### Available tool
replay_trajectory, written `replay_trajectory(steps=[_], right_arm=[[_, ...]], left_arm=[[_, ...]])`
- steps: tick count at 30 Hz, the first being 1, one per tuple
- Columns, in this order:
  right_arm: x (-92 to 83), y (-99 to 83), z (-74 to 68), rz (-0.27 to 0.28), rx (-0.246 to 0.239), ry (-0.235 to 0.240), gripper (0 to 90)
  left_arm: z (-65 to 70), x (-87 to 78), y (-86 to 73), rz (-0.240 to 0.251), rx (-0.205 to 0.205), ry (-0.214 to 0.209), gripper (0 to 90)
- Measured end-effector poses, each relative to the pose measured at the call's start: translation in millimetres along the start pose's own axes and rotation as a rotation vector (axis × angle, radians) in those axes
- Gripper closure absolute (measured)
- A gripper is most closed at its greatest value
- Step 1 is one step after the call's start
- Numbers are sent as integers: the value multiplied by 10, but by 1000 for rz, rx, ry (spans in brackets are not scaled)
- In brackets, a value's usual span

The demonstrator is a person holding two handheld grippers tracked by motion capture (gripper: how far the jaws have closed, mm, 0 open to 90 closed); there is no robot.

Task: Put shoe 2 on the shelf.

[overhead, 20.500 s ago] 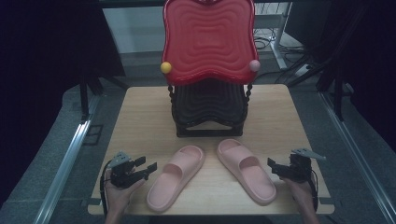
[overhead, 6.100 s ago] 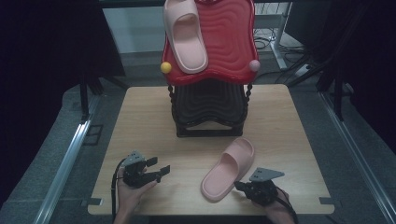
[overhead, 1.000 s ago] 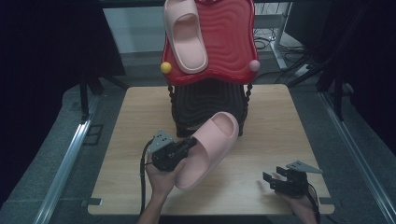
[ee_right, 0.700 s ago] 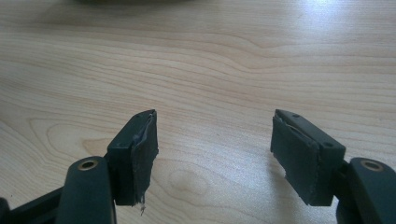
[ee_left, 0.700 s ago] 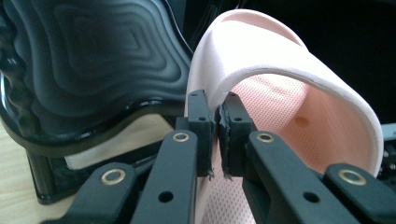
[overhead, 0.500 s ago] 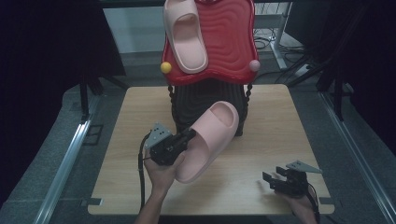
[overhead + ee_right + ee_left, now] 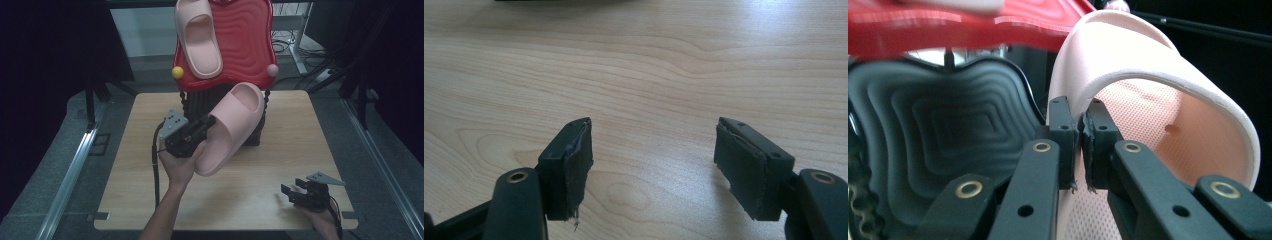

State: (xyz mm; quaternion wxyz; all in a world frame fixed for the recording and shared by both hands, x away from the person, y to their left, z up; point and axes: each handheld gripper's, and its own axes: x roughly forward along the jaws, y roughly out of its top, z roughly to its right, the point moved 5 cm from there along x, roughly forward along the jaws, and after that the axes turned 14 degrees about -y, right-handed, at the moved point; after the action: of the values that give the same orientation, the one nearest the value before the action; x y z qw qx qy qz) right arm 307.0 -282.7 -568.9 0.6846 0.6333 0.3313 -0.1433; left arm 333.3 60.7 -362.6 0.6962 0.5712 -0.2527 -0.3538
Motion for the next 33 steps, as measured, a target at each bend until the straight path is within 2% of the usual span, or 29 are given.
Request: replay_trajectory(steps=[6,12,22,28,33], right_arm=[[-11,6,11,1,4,0,314],[-7,6,7,4,3,1,314],[8,5,4,2,2,2,313],[25,-3,-4,-4,-3,3,312],[30,-9,-8,-5,-5,3,312]], left_arm=[[-11,36,182,35,31,25,849],[-32,73,335,64,40,38,849],[-114,186,532,65,45,70,849],[-178,245,679,88,36,103,849],[-203,316,828,87,51,129,848]])
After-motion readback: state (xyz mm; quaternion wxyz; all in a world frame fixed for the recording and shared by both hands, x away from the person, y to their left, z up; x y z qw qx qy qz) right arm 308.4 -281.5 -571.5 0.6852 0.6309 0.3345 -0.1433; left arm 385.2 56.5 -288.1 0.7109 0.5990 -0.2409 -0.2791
